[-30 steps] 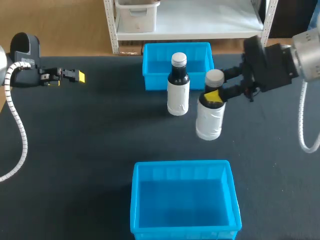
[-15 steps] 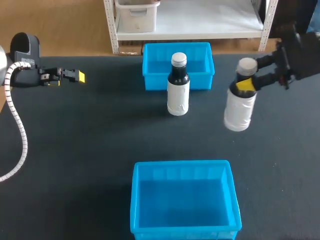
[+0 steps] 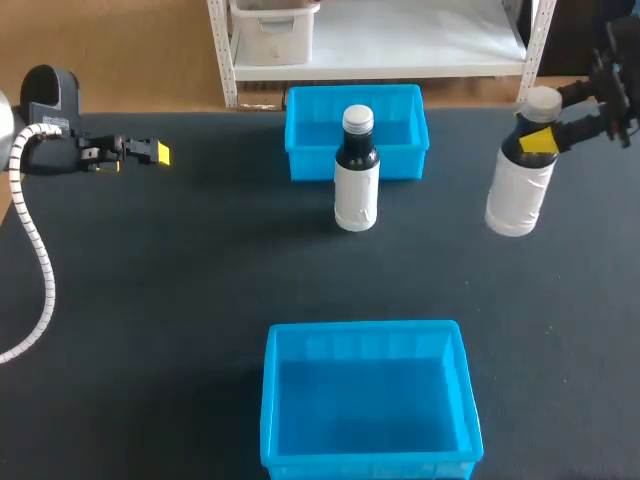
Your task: Pick up the bottle, and place it in the far bin if it is heavy, or in the near bin if it is light.
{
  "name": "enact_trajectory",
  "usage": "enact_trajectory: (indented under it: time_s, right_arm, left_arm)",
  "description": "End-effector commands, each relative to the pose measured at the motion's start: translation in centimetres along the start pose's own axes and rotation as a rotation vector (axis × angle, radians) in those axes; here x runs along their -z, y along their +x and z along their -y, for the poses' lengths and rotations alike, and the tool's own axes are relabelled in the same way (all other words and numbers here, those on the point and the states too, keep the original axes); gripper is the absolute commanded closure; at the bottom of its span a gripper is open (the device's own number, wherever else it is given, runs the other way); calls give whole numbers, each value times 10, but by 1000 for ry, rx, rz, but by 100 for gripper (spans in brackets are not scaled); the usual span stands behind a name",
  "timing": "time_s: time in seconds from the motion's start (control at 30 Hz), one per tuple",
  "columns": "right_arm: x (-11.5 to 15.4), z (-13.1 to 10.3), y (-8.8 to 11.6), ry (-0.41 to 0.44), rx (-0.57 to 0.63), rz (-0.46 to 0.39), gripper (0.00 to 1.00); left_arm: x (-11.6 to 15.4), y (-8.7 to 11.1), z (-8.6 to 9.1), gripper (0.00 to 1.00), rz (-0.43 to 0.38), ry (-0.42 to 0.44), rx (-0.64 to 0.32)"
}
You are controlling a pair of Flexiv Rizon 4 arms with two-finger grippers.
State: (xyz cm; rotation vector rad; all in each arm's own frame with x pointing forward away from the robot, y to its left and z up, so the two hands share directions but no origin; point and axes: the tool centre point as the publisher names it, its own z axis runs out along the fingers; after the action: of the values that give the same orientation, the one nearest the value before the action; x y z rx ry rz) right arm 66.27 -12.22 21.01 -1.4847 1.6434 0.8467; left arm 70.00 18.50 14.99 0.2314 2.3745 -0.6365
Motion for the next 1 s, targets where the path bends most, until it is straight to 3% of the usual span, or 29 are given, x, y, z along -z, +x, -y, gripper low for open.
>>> enact_trajectory:
  time_s: [0.03, 0.47, 1.0]
  right_arm:
    - [7, 5, 4, -15, 2, 16, 100]
    - [0, 42, -11, -35, 35, 17, 100]
    - [-35, 114, -49, 19, 45, -23, 100]
  left_arm:
    - [0, 0, 0, 0, 0, 0, 0]
    - [0, 0, 0, 0, 0, 0, 0]
    - [0, 0, 0, 0, 0, 0, 0]
